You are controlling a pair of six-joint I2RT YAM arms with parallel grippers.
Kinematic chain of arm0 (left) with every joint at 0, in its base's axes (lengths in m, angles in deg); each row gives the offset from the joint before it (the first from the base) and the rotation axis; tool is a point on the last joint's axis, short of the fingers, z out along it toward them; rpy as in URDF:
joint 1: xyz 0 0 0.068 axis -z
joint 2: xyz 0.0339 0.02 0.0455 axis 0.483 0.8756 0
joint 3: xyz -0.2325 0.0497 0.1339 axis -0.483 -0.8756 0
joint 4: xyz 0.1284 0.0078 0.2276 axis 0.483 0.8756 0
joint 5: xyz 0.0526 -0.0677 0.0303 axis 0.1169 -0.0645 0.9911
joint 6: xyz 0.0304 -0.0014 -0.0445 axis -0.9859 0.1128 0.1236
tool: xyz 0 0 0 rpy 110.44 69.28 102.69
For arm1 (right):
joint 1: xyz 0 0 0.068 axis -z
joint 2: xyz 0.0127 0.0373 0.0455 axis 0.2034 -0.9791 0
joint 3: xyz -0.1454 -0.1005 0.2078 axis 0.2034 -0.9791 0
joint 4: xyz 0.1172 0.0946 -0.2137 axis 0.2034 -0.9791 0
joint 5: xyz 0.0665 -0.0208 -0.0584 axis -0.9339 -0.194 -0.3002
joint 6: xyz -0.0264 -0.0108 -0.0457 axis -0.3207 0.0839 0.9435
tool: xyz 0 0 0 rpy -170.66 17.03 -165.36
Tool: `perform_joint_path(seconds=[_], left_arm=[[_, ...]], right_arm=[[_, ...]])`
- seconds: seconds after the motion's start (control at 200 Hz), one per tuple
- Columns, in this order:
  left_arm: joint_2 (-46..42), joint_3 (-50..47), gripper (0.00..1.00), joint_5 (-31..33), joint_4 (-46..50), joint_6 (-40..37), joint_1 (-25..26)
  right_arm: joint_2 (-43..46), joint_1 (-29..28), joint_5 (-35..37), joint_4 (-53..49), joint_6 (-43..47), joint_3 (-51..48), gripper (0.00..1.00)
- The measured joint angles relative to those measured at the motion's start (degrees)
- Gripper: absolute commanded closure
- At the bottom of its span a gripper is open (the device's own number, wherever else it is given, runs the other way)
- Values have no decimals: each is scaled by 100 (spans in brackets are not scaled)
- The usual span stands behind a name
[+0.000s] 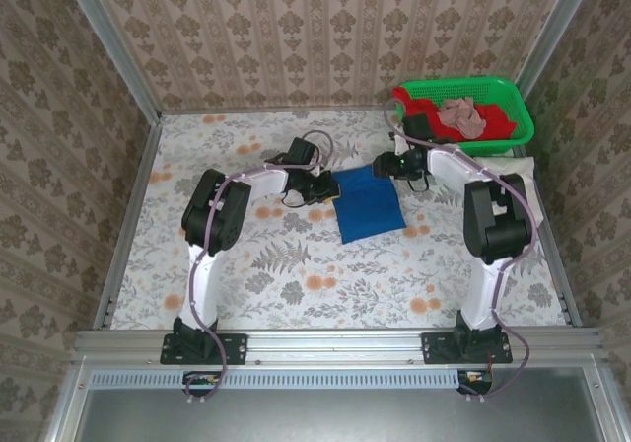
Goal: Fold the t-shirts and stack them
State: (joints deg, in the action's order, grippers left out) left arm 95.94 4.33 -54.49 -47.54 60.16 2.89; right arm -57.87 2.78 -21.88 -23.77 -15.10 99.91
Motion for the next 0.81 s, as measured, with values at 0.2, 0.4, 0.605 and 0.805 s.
perform_joint_path(seconds=[0.2,0.4,0.605,0.805], left_arm=[[2,0,82,-24,2,0,2],[2,9,81,-66,11,-2,0],[9,9,79,-92,7,-2,-2],[24,20,79,-131,4,0,-9]], right_arm=[[686,306,-479,120,-59,-658,29],[658,343,-1001,136,-149,-1239,29],[350,328,-1322,393,-186,-1311,28],[17,328,-1504,588,-192,-1311,28]])
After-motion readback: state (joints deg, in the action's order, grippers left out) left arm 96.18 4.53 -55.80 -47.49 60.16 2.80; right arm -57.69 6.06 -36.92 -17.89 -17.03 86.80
